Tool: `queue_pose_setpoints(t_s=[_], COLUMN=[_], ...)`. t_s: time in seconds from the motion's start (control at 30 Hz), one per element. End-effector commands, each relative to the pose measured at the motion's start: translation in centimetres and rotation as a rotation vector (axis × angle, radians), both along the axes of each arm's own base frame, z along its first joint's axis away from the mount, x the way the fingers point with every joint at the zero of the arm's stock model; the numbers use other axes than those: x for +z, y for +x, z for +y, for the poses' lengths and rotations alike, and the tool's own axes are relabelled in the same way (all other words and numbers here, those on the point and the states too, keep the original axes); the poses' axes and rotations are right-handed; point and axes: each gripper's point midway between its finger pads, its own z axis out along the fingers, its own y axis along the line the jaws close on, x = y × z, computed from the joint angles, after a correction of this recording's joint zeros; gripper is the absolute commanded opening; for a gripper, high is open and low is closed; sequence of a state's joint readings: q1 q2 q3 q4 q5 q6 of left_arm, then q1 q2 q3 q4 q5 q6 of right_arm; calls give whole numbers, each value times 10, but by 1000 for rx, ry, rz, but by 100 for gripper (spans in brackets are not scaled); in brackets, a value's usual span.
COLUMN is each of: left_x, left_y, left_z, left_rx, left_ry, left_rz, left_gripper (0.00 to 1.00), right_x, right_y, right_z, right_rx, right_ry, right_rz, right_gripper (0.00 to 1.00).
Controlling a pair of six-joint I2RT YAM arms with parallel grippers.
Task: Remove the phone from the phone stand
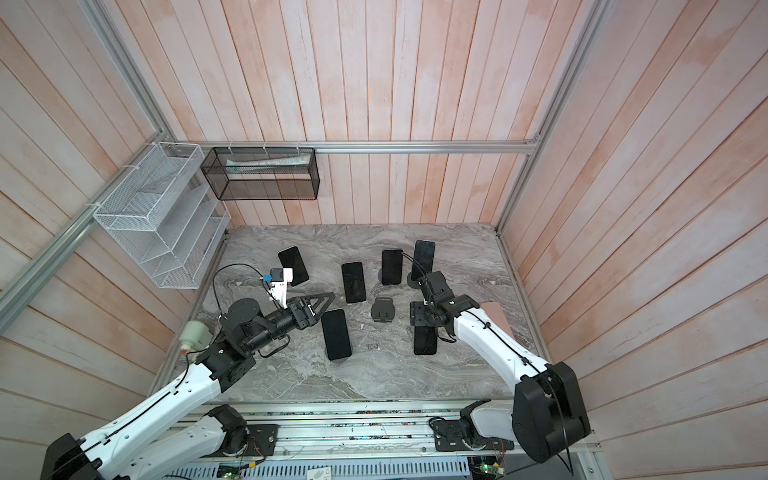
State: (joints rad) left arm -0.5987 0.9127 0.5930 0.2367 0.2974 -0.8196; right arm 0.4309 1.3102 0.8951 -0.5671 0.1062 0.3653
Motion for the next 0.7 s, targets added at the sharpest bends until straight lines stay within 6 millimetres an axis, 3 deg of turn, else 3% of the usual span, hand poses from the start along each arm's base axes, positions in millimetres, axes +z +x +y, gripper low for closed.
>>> queue_pose_setpoints(t_s=[0.0,0.33,0.67], left_x=[-12,-18,-21], left_y=[5,1,-1], left_z=[8,16,19], left_rx=[58,89,95], left_ry=[29,17,33], left_rz=[27,45,44], left_gripper=[91,91,91], right_x=[11,-12,-32], right_y=[14,14,29], right_z=[3,3,9], right_rx=[0,-17,-24], right_ry=[7,18,19], right_rz=[-40,8,25], right_gripper=[63,63,63])
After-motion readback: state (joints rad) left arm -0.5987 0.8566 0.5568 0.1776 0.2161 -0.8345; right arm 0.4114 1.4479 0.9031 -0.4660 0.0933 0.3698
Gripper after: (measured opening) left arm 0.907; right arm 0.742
